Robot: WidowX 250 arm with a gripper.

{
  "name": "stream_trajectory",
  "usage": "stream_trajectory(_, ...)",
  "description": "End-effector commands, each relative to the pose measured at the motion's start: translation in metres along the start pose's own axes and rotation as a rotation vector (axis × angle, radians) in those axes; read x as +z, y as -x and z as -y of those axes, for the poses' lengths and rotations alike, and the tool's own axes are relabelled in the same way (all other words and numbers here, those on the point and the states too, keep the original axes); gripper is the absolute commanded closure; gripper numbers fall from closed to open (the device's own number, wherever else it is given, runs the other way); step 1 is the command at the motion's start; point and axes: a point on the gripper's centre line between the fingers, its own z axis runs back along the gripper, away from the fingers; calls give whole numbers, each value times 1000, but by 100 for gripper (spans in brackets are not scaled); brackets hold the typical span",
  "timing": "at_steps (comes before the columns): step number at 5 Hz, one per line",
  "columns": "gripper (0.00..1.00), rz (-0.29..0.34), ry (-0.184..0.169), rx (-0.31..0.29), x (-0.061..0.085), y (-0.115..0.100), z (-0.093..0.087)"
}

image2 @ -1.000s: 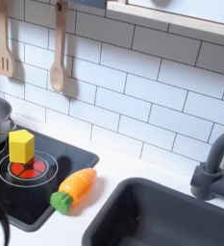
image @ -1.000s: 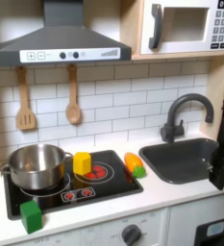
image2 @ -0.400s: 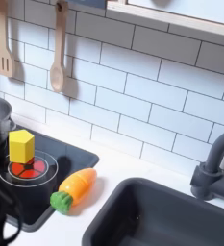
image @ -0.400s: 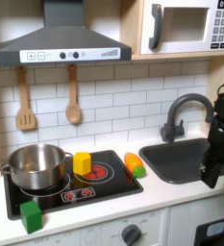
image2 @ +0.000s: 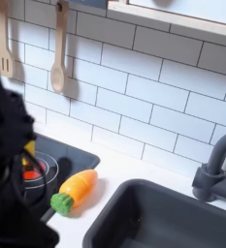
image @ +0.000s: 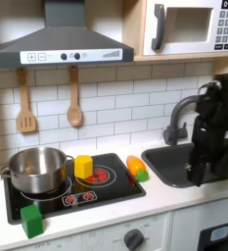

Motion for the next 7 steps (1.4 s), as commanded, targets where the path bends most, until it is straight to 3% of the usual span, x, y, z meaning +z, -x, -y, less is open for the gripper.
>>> stream_trajectory(1, 0, -17, 45, 45, -8, -28, -8)
stream_trajectory(2, 0, -22, 46, 65, -10, -37, -10)
stream_trajectory(4, 0, -49, 83, 77, -20, -59, -17)
stream_trajectory(6, 0, -61, 127, 34, -29, -78, -22)
stream_trajectory(7, 0, -69, 129, 2, -32, -84, -23)
